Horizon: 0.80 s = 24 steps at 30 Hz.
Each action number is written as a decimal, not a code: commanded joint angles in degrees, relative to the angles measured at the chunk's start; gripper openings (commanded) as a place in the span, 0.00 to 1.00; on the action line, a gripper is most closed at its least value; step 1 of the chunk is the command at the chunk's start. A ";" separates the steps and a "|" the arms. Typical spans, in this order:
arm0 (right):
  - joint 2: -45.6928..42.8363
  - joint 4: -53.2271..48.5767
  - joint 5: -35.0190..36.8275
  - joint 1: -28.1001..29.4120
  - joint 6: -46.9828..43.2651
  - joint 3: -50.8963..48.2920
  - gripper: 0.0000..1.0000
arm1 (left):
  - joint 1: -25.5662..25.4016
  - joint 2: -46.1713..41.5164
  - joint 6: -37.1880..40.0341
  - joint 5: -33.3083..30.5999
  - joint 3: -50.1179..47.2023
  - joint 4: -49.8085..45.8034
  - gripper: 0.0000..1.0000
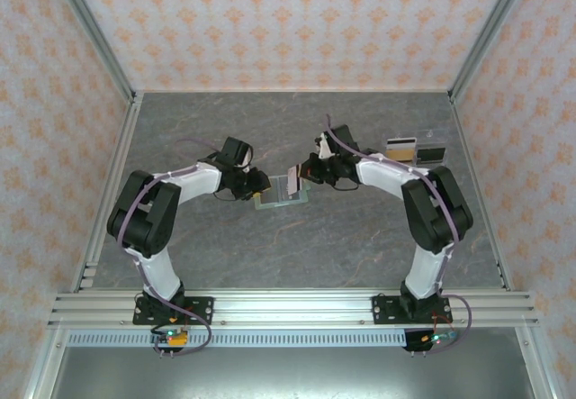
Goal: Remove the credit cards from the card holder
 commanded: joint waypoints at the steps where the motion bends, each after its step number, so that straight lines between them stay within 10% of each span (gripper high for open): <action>1: -6.03 -2.09 4.31 0.18 -2.19 -1.45 0.00 | -0.02 -5.08 1.11 -2.23 0.75 -4.17 0.45; 14: -21.55 -22.84 27.71 -9.06 4.33 1.36 0.00 | 3.43 -15.27 10.70 -20.67 8.50 -21.09 0.86; 24: -14.96 -32.32 40.54 -19.78 21.92 11.17 0.00 | 10.12 -22.24 17.37 -19.56 8.89 -24.34 1.00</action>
